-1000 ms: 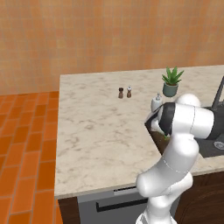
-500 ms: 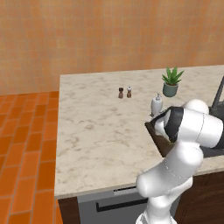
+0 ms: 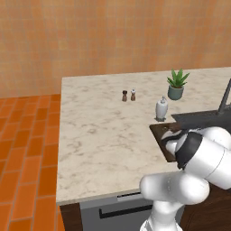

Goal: Pick up the sponge from the counter and clean the cutting board by briefly scrubbing or pressing down on the cutting board. Once finished, release the sponge.

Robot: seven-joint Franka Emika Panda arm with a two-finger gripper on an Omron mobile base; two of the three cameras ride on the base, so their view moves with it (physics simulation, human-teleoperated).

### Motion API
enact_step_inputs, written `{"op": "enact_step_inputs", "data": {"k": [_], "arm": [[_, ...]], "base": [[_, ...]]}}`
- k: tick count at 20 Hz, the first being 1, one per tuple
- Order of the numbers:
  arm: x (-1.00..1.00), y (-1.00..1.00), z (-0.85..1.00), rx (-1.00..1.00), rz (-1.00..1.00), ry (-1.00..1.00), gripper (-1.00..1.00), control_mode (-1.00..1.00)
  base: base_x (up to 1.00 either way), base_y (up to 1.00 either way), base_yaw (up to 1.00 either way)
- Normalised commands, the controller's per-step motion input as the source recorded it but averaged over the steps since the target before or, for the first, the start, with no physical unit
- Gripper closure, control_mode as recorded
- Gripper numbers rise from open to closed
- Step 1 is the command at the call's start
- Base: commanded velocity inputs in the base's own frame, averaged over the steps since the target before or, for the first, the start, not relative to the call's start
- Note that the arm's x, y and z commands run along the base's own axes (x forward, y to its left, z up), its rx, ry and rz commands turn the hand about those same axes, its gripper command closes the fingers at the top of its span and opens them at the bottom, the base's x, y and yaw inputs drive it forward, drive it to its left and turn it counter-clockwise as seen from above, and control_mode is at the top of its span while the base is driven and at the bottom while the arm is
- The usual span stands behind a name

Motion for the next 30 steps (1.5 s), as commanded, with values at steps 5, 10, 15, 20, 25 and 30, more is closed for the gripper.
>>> {"op": "enact_step_inputs", "data": {"k": [5,10,15,20,25,30], "arm": [[0.26,-0.38,0.0,0.0,-0.01,0.08,1.0,-1.0],[0.38,-0.35,0.04,0.0,0.0,0.04,1.0,-1.0],[0.42,0.0,0.0,0.0,0.0,0.0,1.0,-1.0],[0.65,0.0,-0.02,0.0,0.0,0.0,1.0,-1.0],[-0.02,0.0,-0.14,0.0,0.0,-0.03,1.0,-1.0],[-0.37,0.0,-0.23,0.0,0.0,-0.07,1.0,-1.0]], "base": [[0.0,0.0,0.0],[0.0,0.0,0.0],[0.0,0.0,0.0],[0.0,0.0,0.0],[0.0,0.0,0.0],[0.0,0.0,0.0]]}}
